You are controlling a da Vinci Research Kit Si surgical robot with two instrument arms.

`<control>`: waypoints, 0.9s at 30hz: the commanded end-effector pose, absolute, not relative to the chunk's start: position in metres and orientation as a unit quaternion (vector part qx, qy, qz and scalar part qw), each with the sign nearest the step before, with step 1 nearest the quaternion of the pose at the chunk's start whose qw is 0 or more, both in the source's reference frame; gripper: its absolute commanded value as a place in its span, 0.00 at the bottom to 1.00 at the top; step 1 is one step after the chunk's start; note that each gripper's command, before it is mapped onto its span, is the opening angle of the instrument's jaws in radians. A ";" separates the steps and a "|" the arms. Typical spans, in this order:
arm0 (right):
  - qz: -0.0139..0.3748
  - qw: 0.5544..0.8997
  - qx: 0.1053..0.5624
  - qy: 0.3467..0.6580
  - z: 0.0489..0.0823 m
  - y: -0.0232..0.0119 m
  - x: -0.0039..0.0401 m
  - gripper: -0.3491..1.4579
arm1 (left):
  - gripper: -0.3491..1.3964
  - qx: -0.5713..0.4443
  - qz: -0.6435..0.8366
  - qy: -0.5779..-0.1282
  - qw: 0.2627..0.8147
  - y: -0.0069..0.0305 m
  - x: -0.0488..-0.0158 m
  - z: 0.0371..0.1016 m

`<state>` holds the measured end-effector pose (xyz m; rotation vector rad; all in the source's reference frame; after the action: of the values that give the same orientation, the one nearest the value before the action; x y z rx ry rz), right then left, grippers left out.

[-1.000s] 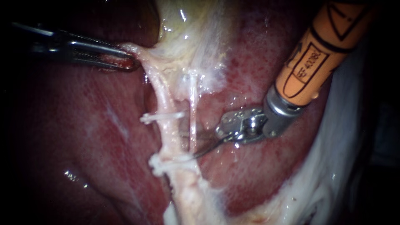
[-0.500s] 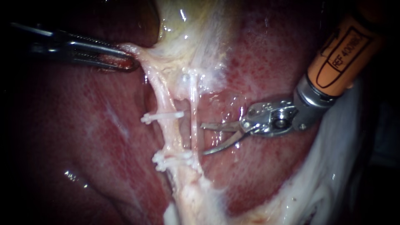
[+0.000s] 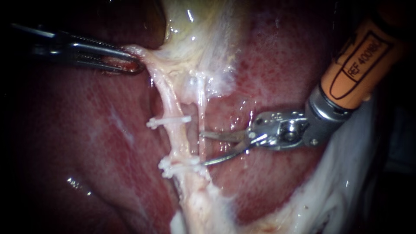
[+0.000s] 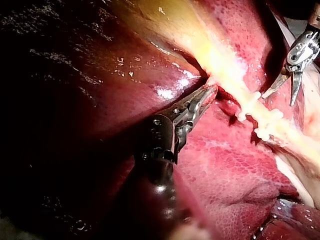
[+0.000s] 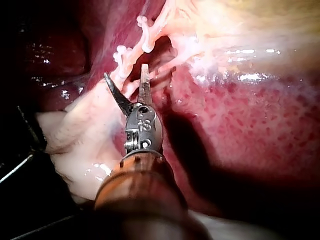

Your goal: Go to the cutting position left tube

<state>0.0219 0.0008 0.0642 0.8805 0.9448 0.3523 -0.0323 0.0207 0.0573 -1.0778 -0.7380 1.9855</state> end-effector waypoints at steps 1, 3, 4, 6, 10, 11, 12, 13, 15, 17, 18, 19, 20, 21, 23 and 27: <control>0.164 0.784 0.411 0.435 0.0646 0.0005 0.0221 0.95 | 0.00 -0.421 0.775 -0.288 0.373 0.0207 -0.0323 0.0573; 0.165 0.784 0.415 0.432 0.0656 0.0000 0.0225 0.96 | 0.00 -0.421 0.775 -0.288 0.373 0.0207 -0.0323 0.0573; 0.166 0.783 0.418 0.429 0.0661 -0.0002 0.0226 0.96 | 0.00 -0.421 0.775 -0.288 0.373 0.0207 -0.0323 0.0573; 0.168 0.783 0.423 0.424 0.0670 -0.0007 0.0226 0.97 | 0.00 -0.421 0.775 -0.288 0.373 0.0207 -0.0323 0.0573; 0.167 0.781 0.432 0.418 0.0682 -0.0011 0.0226 0.97 | 0.00 -0.421 0.775 -0.288 0.373 0.0207 -0.0323 0.0573; 0.168 0.780 0.434 0.417 0.0684 -0.0010 0.0225 0.97 | 0.00 -0.421 0.775 -0.288 0.373 0.0207 -0.0323 0.0573; 0.166 0.780 0.435 0.417 0.0685 -0.0010 0.0226 0.97 | 0.00 -0.421 0.775 -0.288 0.373 0.0207 -0.0323 0.0573; 0.166 0.780 0.435 0.417 0.0686 -0.0009 0.0226 0.97 | 0.00 -0.421 0.775 -0.288 0.373 0.0207 -0.0323 0.0573; 0.167 0.780 0.435 0.417 0.0688 -0.0007 0.0227 0.97 | 0.00 -0.421 0.775 -0.288 0.373 0.0207 -0.0323 0.0573; 0.166 0.780 0.435 0.417 0.0689 -0.0006 0.0230 0.98 | 0.00 -0.421 0.775 -0.288 0.373 0.0207 -0.0323 0.0573; 0.166 0.781 0.435 0.416 0.0689 -0.0006 0.0232 0.98 | 0.00 -0.421 0.775 -0.288 0.373 0.0207 -0.0323 0.0573; 0.164 0.779 0.438 0.418 0.0689 -0.0006 0.0234 0.98 | 0.00 -0.421 0.775 -0.288 0.373 0.0207 -0.0323 0.0573; 0.163 0.778 0.439 0.419 0.0689 -0.0005 0.0235 0.98 | 0.00 -0.421 0.775 -0.288 0.373 0.0207 -0.0323 0.0573; 0.161 0.775 0.441 0.423 0.0689 -0.0006 0.0238 0.98 | 0.00 -0.421 0.775 -0.288 0.373 0.0207 -0.0323 0.0573; 0.155 0.771 0.446 0.427 0.0687 -0.0006 0.0242 0.99 | 0.00 -0.421 0.775 -0.288 0.373 0.0207 -0.0323 0.0573; 0.147 0.760 0.459 0.436 0.0682 -0.0009 0.0255 0.99 | 0.00 -0.421 0.775 -0.288 0.373 0.0207 -0.0323 0.0574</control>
<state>0.0258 -0.0009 0.0682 1.0068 0.9517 0.3200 -0.0322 0.0207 0.0573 -1.0774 -0.7380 1.9856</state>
